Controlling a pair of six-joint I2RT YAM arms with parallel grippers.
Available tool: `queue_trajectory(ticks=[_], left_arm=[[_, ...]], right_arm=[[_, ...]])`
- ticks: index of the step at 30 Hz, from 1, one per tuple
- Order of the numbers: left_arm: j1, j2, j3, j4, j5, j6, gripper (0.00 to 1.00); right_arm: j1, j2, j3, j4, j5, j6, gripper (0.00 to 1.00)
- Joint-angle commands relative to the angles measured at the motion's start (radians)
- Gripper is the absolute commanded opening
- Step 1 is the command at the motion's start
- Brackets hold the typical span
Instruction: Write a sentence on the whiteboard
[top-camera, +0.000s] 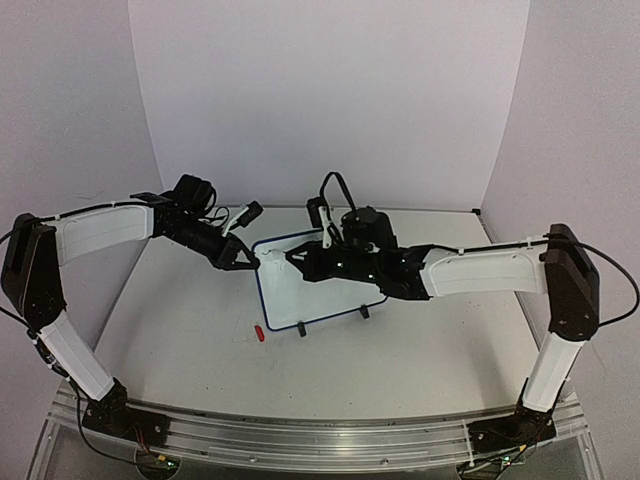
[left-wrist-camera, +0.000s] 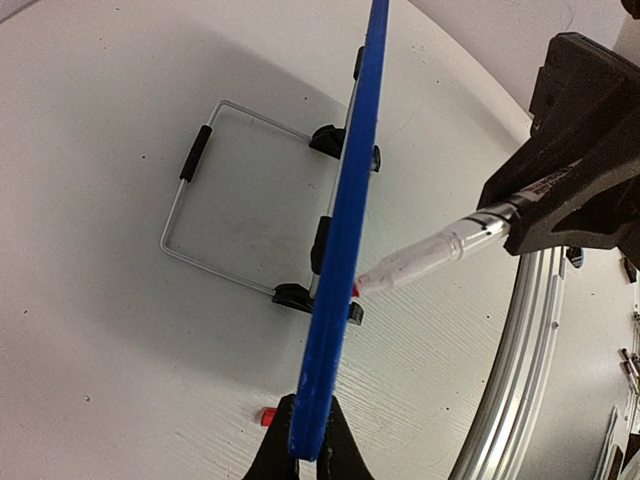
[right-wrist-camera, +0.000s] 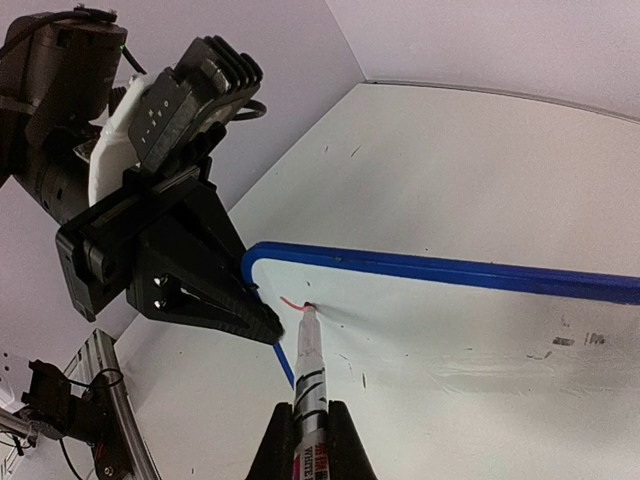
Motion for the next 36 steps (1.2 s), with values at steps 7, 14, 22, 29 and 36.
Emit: queue_trajectory(ticks=[7,14,22,29,36], left_arm=[[0.004,0.005,0.024,-0.020,-0.062,0.024,0.00],[0.004,0.006,0.025,-0.021,-0.065,0.026,0.00],[0.004,0.006,0.025,-0.023,-0.066,0.026,0.00],[0.004,0.005,0.024,-0.022,-0.067,0.025,0.00],[0.004,0.006,0.025,-0.022,-0.066,0.027,0.00]], right_arm=[[-0.008,-0.066,-0.037,0.044,0.010,-0.016,0.00],[-0.008,-0.091,-0.056,0.067,-0.126,-0.030,0.00],[-0.008,-0.051,-0.021,0.054,-0.092,-0.027,0.00],[-0.008,-0.017,0.009,0.047,-0.073,-0.023,0.00],[-0.008,0.010,0.033,0.037,-0.069,-0.022,0.00]])
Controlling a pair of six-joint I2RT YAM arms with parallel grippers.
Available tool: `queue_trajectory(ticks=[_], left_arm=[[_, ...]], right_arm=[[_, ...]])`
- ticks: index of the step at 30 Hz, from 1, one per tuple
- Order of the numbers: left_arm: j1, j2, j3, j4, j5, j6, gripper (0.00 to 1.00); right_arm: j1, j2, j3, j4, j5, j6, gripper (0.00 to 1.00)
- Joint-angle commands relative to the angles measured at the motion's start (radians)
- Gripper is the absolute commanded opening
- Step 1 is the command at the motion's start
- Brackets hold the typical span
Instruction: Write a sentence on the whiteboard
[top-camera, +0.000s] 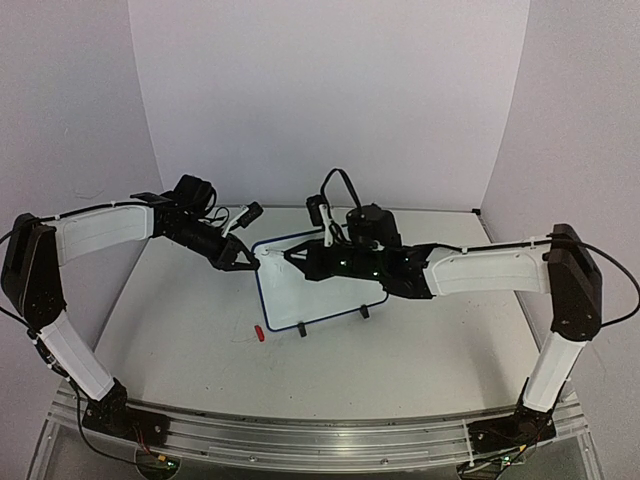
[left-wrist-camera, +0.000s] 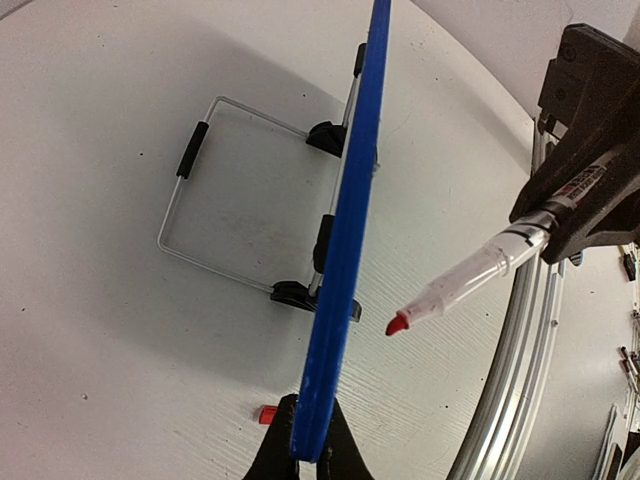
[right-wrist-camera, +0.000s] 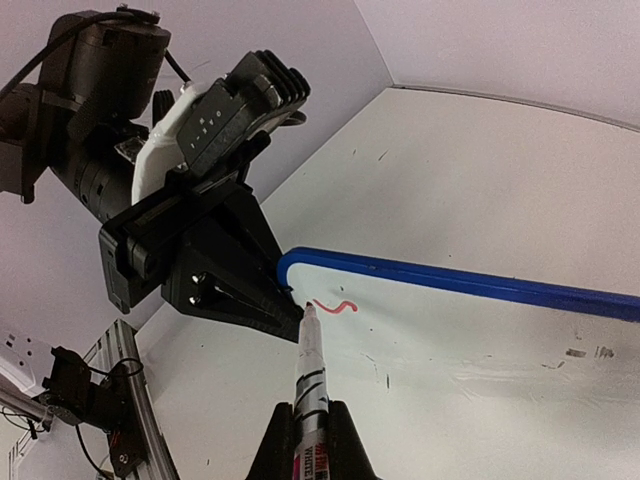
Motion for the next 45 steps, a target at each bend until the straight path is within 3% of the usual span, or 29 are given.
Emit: queue_trajectory(ticks=[1,29,38,45], left_arm=[[0.005,0.005,0.025,-0.015,-0.067,0.023,0.00],[0.005,0.005,0.025,-0.015,-0.071,0.027,0.00],[0.005,0.004,0.025,-0.015,-0.074,0.029,0.00],[0.005,0.002,0.024,-0.015,-0.077,0.029,0.00]], right_arm=[[-0.001,0.031,0.048,0.010,0.013,-0.005,0.00],[-0.001,0.055,-0.048,-0.009,-0.003,0.028,0.00],[-0.002,-0.018,-0.093,0.022,-0.091,0.006,0.00],[-0.012,-0.063,-0.109,0.031,-0.051,0.016,0.00]])
